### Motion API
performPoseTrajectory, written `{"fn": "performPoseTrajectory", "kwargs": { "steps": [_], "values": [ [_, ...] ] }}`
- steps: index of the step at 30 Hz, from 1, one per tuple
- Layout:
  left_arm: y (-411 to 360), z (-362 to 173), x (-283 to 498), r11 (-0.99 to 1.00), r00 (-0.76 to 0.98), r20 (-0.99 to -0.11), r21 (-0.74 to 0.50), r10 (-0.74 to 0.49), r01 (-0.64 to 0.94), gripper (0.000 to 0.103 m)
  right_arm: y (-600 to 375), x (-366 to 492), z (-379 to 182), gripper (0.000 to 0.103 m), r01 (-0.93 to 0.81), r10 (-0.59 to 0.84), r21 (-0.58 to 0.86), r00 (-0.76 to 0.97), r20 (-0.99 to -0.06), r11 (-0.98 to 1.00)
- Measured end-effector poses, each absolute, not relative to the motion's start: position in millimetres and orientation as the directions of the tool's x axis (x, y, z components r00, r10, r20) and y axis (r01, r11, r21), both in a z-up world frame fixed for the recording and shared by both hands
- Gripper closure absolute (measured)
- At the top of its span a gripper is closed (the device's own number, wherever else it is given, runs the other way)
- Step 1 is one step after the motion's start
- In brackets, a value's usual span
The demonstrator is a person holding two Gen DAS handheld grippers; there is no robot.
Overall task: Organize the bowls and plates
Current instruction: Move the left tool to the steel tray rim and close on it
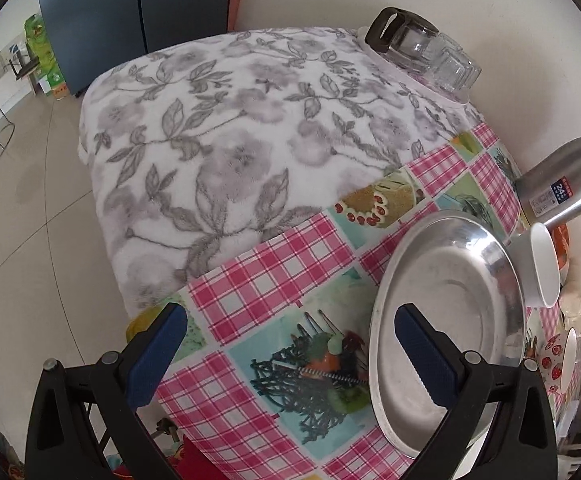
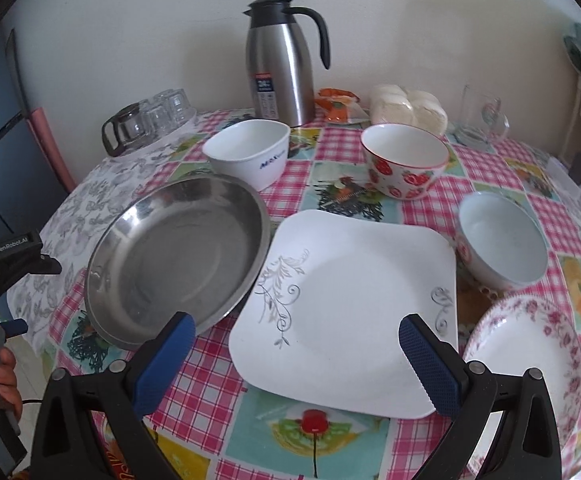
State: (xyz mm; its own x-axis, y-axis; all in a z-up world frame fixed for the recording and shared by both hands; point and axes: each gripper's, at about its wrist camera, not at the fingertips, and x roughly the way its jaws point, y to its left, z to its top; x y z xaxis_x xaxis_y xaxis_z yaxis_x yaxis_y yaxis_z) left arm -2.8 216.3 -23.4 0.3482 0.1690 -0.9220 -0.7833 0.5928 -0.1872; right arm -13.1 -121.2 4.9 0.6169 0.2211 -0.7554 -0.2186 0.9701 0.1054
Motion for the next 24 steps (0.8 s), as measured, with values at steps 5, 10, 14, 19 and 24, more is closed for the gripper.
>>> {"fn": "performPoseTrajectory", "kwargs": {
  "steps": [5, 10, 14, 19, 24],
  "values": [
    [210, -31, 7, 0.621, 0.38, -0.92, -0.241, 0.1, -0.746, 0.0, -115, 0, 1, 0.006, -0.227, 0.242, 0.126, 0.612, -0.753, 0.966],
    [199, -39, 21, 0.655, 0.382, -0.923, -0.259, 0.05, -0.71, 0.014, -112, 15, -9, 0.019, -0.239, 0.271, 0.158, 0.579, -0.769, 0.958],
    [195, -46, 27, 0.666, 0.39, -0.921, -0.291, -0.001, -0.687, 0.028, -107, 26, -17, 0.037, -0.249, 0.31, 0.203, 0.538, -0.784, 0.947],
    [196, -59, 32, 0.65, 0.385, -0.921, -0.333, -0.067, -0.683, 0.05, -98, 32, -20, 0.049, -0.279, 0.342, 0.222, 0.525, -0.779, 0.934],
    [193, -62, 37, 0.672, 0.377, -0.924, -0.323, -0.07, -0.666, 0.072, -94, 40, -20, 0.056, -0.291, 0.348, 0.22, 0.534, -0.77, 0.931]
  ]
}}
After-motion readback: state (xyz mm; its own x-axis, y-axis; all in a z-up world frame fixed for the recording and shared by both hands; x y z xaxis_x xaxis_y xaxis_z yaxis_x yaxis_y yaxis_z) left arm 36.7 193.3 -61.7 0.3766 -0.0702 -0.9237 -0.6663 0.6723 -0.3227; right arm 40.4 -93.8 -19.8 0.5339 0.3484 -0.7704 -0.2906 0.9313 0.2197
